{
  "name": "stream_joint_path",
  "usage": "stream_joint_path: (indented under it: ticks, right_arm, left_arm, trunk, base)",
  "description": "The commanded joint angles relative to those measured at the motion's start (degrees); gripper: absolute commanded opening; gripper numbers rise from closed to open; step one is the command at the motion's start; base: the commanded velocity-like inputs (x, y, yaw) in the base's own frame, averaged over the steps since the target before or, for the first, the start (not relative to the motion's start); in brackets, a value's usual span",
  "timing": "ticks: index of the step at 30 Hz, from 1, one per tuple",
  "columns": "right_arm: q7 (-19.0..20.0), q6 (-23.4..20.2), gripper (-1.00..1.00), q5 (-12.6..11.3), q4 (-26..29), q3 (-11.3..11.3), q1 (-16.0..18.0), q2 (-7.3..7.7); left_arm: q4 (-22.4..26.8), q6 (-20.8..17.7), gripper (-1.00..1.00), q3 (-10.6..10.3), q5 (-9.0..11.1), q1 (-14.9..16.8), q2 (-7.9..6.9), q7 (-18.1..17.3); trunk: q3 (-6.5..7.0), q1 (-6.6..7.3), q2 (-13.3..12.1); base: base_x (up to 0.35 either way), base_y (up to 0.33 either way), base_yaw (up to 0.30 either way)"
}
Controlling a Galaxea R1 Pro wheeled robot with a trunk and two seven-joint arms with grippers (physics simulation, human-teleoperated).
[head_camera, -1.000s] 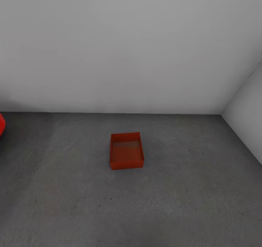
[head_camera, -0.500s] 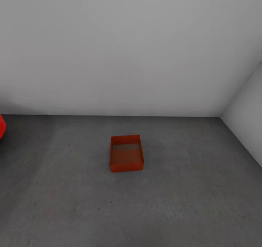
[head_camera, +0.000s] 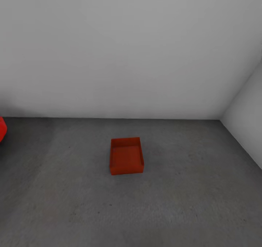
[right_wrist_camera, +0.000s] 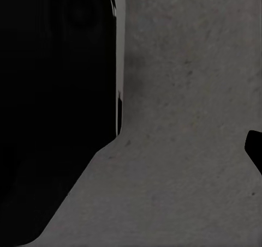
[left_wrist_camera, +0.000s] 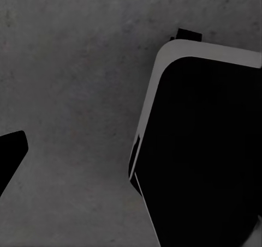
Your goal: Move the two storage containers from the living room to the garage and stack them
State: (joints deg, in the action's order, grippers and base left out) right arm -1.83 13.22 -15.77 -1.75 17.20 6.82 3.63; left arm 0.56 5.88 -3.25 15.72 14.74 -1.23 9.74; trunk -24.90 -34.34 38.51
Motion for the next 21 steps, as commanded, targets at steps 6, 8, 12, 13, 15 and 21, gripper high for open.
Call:
stream_joint_path:
  ticks: [6, 8, 12, 13, 15, 21]
  right_arm:
    - [-0.08, 0.33, 1.00, -0.45, -0.19, 0.52, 0.05, -0.03]
    - [-0.14, 0.39, 1.00, -0.47, -0.19, 0.52, 0.05, -0.03]
    - [-0.18, 0.47, 1.00, -0.46, -0.18, 0.55, 0.05, -0.04]
    - [-0.17, 0.47, 1.00, -0.45, -0.18, 0.55, 0.05, -0.06]
    - [-0.14, 0.48, 1.00, -0.43, -0.21, 0.55, 0.04, -0.06]
    - [-0.09, 0.46, 1.00, -0.30, -0.21, 0.56, 0.04, -0.10]
  left_arm:
    - [-0.03, 0.18, 1.00, -0.36, 0.45, 0.03, 0.00, 0.10]
    - [-0.03, 0.18, 1.00, -0.36, 0.45, 0.03, 0.00, 0.10]
    - [-0.03, 0.17, 1.00, -0.36, 0.45, 0.03, 0.00, 0.10]
    - [-0.03, 0.16, 1.00, -0.36, 0.45, 0.03, 0.00, 0.10]
    - [-0.03, 0.17, 1.00, -0.36, 0.45, 0.03, 0.00, 0.10]
    - [-0.03, 0.17, 1.00, -0.36, 0.45, 0.03, 0.00, 0.10]
  trunk:
    - [0.51, -0.01, 0.05]
    - [0.69, -0.01, 0.05]
    - [1.07, -0.01, 0.05]
    - [1.16, -0.01, 0.05]
    - [1.35, -0.01, 0.05]
    - [1.91, -0.01, 0.05]
  base:
    - [0.000, 0.000, 0.000]
    - [0.000, 0.000, 0.000]
    - [0.000, 0.000, 0.000]
    - [0.000, 0.000, 0.000]
    - [0.000, 0.000, 0.000]
    - [0.000, 0.000, 0.000]
